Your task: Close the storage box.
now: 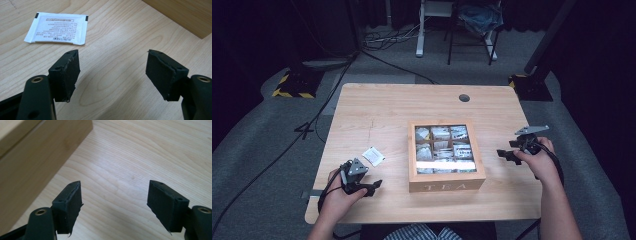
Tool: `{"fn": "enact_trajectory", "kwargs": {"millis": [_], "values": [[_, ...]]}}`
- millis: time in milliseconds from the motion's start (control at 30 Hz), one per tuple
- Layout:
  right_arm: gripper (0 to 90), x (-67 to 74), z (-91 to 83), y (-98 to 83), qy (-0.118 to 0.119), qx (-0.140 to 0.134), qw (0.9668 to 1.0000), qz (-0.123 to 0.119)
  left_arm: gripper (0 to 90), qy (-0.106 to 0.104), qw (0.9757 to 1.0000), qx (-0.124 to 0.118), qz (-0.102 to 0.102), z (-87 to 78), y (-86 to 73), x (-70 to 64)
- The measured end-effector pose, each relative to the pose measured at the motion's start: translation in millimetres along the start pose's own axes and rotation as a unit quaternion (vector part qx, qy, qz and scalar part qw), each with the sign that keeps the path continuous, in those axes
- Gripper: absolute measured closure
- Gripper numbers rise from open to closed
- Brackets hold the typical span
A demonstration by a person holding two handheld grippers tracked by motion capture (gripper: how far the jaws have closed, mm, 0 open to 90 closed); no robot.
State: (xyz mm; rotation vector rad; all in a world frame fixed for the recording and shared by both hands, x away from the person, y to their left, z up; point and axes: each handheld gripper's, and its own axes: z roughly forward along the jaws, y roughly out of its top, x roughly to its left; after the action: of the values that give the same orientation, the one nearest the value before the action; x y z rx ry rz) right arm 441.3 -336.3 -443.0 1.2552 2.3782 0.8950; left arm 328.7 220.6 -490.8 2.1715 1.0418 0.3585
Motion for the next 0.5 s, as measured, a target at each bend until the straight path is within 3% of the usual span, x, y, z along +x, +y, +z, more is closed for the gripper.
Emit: {"fn": "enact_trajectory", "kwargs": {"millis": [267, 500], "values": [[27.8, -8.1, 16.0, -10.3, -0.01, -0.025, 0.9994, -0.02, 27.8, 0.004, 1.0, 0.008, -0.002, 3.6, -2.5, 3.1], [27.6, -13.2, 29.1, -19.0, -0.021, -0.031, 0.9992, -0.013, 27.6, 0.01, 0.9999, 0.007, -0.008, 2.5, -5.0, 7.8]]}}
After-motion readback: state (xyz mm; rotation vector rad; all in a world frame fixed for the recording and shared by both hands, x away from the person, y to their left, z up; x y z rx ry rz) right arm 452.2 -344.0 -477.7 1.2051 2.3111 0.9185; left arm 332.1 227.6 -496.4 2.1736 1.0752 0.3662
